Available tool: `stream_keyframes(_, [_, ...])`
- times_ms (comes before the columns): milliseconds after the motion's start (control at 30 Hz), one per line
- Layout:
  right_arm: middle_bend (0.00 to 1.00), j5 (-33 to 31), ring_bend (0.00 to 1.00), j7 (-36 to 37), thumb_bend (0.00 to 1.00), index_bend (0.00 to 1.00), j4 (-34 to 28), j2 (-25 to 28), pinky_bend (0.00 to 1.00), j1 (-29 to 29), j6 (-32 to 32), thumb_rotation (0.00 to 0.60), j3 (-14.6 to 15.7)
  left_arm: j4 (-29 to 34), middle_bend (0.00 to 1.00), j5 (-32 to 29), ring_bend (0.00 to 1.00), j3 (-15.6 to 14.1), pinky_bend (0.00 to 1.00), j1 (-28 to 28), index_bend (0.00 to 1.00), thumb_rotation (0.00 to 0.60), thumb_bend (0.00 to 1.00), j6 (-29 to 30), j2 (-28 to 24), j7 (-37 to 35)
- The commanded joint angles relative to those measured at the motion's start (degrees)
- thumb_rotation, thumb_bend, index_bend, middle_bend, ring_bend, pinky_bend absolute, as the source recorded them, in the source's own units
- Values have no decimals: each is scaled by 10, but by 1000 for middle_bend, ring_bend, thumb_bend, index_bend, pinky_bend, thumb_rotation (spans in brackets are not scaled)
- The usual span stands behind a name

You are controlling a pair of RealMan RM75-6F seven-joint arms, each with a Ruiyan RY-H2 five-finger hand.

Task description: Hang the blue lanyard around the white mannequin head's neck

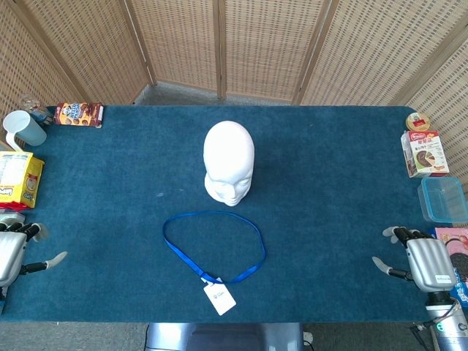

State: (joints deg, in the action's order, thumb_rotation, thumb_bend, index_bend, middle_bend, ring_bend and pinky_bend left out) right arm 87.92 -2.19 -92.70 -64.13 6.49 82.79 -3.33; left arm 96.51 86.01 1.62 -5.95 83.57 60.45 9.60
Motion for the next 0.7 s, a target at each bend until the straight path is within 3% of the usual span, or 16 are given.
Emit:
stream_keyframes(33, [477, 12, 516, 38, 249, 372, -13, 9, 506, 16, -13, 395, -4, 3, 541, 3, 493, 2, 275, -2, 489, 275, 81, 2, -5, -5])
stream_keyframes(233, [521, 48, 603, 115, 251, 372, -15, 6, 525, 55, -37, 392, -12, 13, 541, 2, 509, 10, 291, -10, 489, 271, 82, -2, -24, -14])
stream_keyframes(300, [573, 66, 678, 134, 253, 372, -10, 0, 587, 69, -44, 391, -11, 17, 541, 0, 512, 13, 303, -13, 489, 272, 81, -5, -28, -14])
stream_keyframes(467, [760, 117, 885, 136, 260, 388, 8, -16, 862, 119, -85, 393, -3, 30, 542, 2, 518, 20, 307, -22, 489, 275, 81, -8, -40, -9])
stream_keyframes(700, [862, 151, 999, 111, 261, 411, 25, -55, 999, 171, -137, 391, 9, 50, 542, 2, 523, 25, 307, -27, 488, 276, 81, -7, -53, -3])
